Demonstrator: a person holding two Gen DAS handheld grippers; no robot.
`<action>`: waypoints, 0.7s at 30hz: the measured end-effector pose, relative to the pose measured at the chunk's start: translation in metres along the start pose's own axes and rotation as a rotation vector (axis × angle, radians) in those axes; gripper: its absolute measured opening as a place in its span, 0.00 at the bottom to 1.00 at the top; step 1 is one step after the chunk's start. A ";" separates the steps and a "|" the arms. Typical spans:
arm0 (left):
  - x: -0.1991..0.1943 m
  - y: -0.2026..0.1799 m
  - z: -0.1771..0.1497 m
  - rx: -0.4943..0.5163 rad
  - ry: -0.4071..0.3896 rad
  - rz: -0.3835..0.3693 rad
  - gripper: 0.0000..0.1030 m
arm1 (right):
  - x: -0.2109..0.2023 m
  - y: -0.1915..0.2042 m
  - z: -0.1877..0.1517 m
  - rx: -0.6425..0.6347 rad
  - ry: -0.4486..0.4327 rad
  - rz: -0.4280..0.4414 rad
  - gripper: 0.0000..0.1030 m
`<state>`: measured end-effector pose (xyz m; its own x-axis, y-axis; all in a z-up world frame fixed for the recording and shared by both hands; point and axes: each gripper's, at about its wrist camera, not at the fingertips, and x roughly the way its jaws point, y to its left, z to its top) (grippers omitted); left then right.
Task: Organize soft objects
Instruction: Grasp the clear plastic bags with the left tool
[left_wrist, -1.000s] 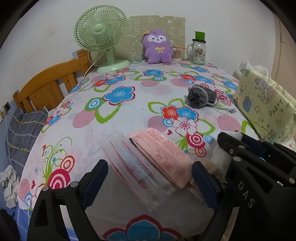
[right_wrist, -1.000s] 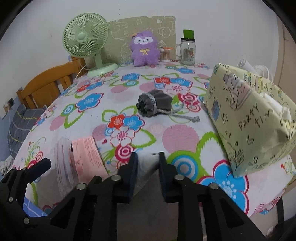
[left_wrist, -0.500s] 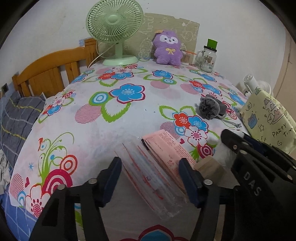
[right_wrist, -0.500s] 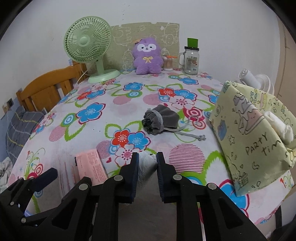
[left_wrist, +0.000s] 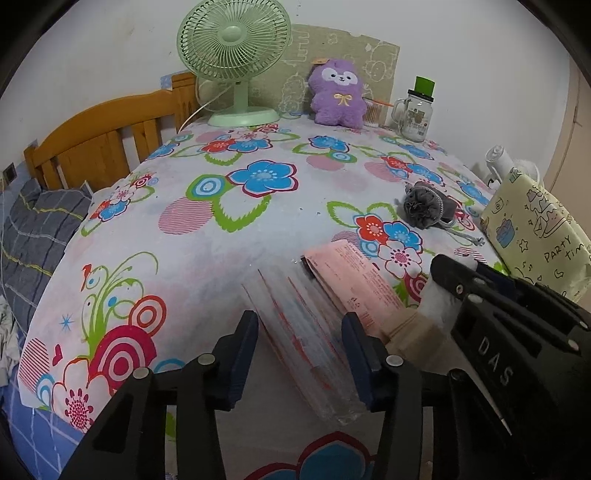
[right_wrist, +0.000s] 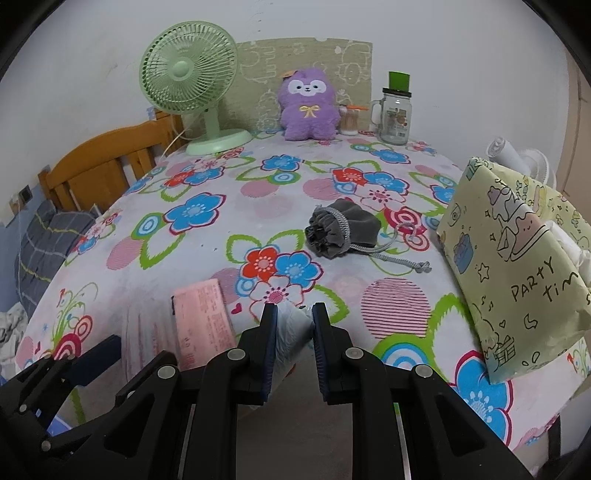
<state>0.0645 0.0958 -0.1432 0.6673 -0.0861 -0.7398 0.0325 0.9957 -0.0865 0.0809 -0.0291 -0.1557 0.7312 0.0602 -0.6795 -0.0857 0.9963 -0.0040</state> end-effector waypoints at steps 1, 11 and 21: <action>0.000 -0.002 0.000 0.008 0.001 -0.003 0.40 | 0.000 0.001 -0.001 -0.004 0.000 0.002 0.21; -0.005 -0.013 0.008 0.037 -0.007 -0.008 0.22 | -0.009 -0.007 0.002 0.016 -0.020 0.003 0.21; -0.016 -0.026 0.023 0.067 -0.043 -0.002 0.21 | -0.022 -0.017 0.015 0.036 -0.056 0.006 0.21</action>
<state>0.0701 0.0724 -0.1136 0.6984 -0.0876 -0.7103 0.0825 0.9957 -0.0418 0.0768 -0.0468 -0.1299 0.7678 0.0687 -0.6370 -0.0666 0.9974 0.0272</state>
